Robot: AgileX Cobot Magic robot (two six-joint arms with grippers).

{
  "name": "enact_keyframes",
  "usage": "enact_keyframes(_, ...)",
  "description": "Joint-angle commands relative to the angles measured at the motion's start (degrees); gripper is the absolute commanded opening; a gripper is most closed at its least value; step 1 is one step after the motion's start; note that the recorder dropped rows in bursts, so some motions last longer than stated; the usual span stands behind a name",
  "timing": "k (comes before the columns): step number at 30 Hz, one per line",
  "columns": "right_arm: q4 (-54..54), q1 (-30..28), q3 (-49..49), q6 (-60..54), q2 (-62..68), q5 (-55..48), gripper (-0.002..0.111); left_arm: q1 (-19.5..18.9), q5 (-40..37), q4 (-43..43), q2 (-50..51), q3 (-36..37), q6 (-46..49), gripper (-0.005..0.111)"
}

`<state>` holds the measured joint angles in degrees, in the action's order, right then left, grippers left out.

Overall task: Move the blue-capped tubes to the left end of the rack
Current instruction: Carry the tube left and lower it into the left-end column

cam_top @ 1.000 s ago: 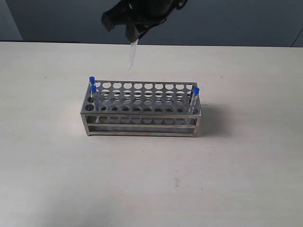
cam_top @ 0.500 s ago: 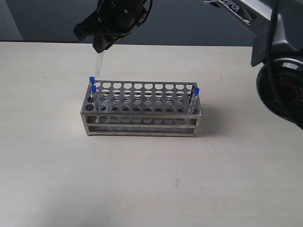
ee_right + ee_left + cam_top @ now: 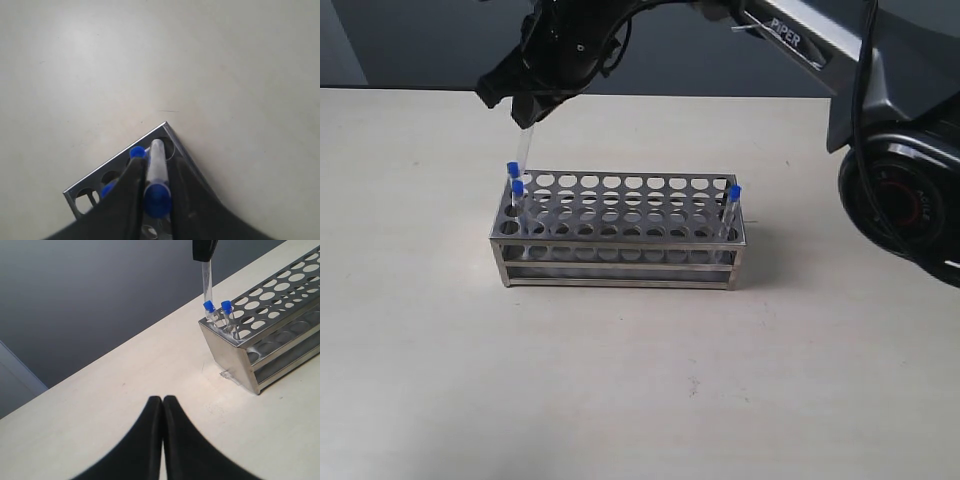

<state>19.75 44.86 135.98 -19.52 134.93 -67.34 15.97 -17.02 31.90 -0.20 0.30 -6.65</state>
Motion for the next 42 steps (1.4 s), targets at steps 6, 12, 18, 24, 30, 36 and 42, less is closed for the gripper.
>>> enact_keyframes(6, 0.0, -0.1, 0.4, -1.5, 2.6, 1.1, -0.001, 0.2, 0.2, -0.2, 0.2, -0.3, -0.3, 0.001)
enact_keyframes(12, 2.2, -0.1, 0.4, -5.5, 3.4, 1.6, -0.001, 0.2, 0.2, -0.2, 0.2, -0.3, -0.3, 0.001)
enact_keyframes(18, 1.7, -0.1, 0.3, -5.6, 3.9, 2.3, -0.001, 0.2, 0.2, -0.2, 0.2, -0.3, -0.3, 0.001)
enact_keyframes(24, 5.2, -0.1, 0.3, -7.1, 5.2, 2.9, -0.001, 0.2, 0.2, -0.2, 0.2, -0.3, -0.3, 0.001)
enact_keyframes(30, 7.7, -0.1, 0.3, -7.2, 6.6, 3.6, -0.001, 0.2, 0.2, -0.2, 0.2, -0.3, -0.3, 0.001)
enact_keyframes(36, 8.0, 1.0, 0.4, -8.0, 6.6, 5.1, -0.001, 0.2, 0.2, -0.2, 0.2, -0.3, -0.3, 0.001)
enact_keyframes(42, 7.9, 2.3, 0.4, -10.2, 6.6, 5.1, -0.001, 0.2, 0.4, -0.1, 0.2, -0.3, -0.3, 0.001)
